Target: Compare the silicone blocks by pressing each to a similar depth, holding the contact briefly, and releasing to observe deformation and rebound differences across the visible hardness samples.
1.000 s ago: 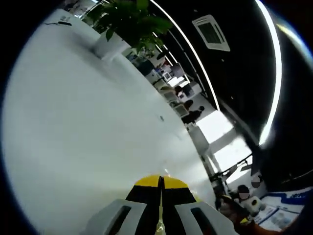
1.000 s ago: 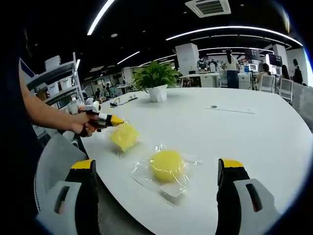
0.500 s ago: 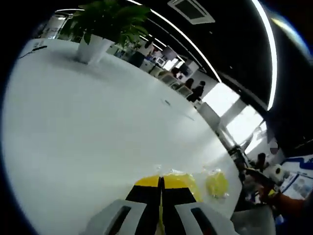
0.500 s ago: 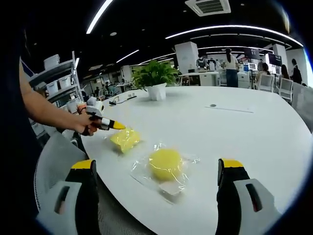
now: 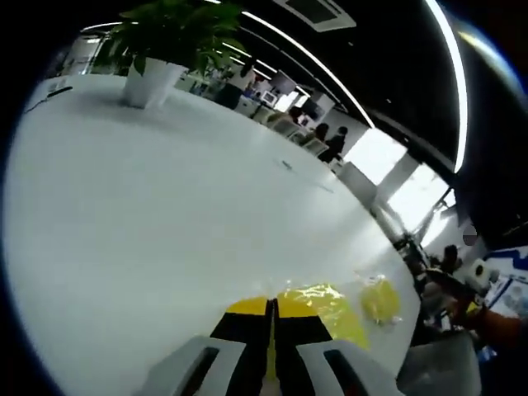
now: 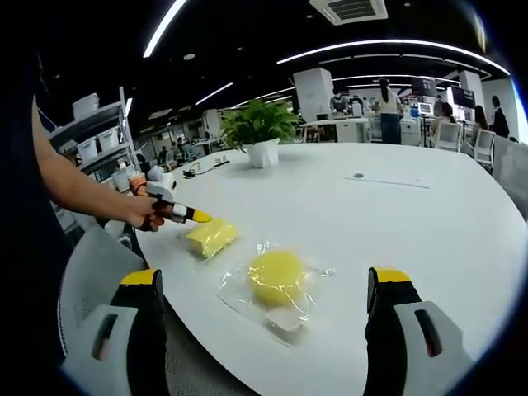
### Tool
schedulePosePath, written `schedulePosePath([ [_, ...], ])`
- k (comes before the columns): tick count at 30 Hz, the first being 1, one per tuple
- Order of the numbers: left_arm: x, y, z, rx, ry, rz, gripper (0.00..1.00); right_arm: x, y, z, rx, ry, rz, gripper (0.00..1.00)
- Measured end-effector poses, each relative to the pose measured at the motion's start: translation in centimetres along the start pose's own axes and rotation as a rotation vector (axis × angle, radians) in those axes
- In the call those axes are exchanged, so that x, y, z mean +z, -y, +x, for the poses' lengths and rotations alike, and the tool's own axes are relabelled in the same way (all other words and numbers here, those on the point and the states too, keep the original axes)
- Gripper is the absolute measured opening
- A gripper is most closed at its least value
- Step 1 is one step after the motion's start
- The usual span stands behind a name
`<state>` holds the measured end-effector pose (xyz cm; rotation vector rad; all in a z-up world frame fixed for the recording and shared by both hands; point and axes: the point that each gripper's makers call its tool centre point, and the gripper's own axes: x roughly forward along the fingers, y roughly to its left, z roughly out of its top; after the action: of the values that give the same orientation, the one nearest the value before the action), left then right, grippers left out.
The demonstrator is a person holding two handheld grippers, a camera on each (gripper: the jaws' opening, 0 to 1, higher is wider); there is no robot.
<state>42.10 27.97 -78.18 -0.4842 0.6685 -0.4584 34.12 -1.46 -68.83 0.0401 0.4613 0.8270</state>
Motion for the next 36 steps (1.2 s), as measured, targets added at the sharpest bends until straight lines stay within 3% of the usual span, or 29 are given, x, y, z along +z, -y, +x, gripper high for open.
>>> schedulePosePath([
  [2,0.2,-0.5,-0.3,0.026,-0.001,0.026,0.07,-0.1,0.0,0.2,-0.002,-0.007,0.004,0.96],
  [4,0.6,-0.5,-0.5,0.030,0.006,0.136,0.29,-0.2,-0.1,0.4,-0.002,-0.011,0.004,0.96],
  [6,0.8,-0.6,-1.0,0.022,-0.016,0.187,0.44,-0.2,0.0,0.5,0.000,-0.011,-0.014,0.96],
  [9,1.8,0.0,-2.4,-0.027,-0.040,0.271,0.56,-0.8,0.7,0.3,-0.019,-0.032,-0.039,0.96],
  [11,2.5,0.8,-3.9,-0.070,-0.068,0.321,0.55,-0.8,1.0,0.1,-0.023,-0.030,-0.020,0.96],
  [12,3.1,1.6,-4.8,-0.101,-0.065,0.388,0.60,-0.8,1.2,-0.1,-0.025,-0.026,-0.027,0.96],
  [14,3.5,2.3,-6.1,-0.114,-0.058,0.472,0.77,-0.8,2.1,-0.5,-0.046,-0.030,-0.027,0.96],
  [15,3.4,2.4,-6.6,-0.103,-0.064,0.501,0.96,-0.6,2.4,-0.8,-0.057,-0.024,-0.019,0.96],
  [17,2.8,2.6,-8.5,-0.087,-0.087,0.551,0.98,-0.3,2.9,-1.0,-0.070,-0.020,-0.020,0.96],
  [19,2.5,3.2,-9.8,-0.102,-0.059,0.498,1.00,0.3,3.1,-1.3,-0.070,-0.014,-0.026,0.96],
  [26,2.2,4.0,-12.4,-0.007,0.108,0.418,1.00,1.2,3.7,-1.7,-0.063,-0.020,-0.048,0.96],
  [28,1.0,3.7,-12.7,0.036,0.064,0.462,1.00,1.0,3.8,-2.0,-0.060,-0.021,-0.050,0.96],
  [29,1.1,3.7,-13.0,0.047,0.081,0.480,1.00,0.9,4.0,-2.2,-0.069,-0.020,-0.054,0.96],
  [32,1.7,4.7,-14.6,0.017,0.122,0.465,1.00,0.6,3.6,-2.5,-0.071,0.001,-0.067,0.96],
  [33,2.3,5.6,-15.1,-0.037,0.162,0.438,1.00,0.3,3.5,-2.6,-0.075,-0.002,-0.078,0.96],
  [34,2.6,5.7,-15.3,-0.063,0.169,0.460,1.00,0.1,3.5,-2.6,-0.078,-0.007,-0.082,0.96],
  [36,2.3,4.8,-15.7,-0.042,0.120,0.544,1.00,-0.2,3.4,-2.8,-0.091,-0.003,-0.076,0.96],
])
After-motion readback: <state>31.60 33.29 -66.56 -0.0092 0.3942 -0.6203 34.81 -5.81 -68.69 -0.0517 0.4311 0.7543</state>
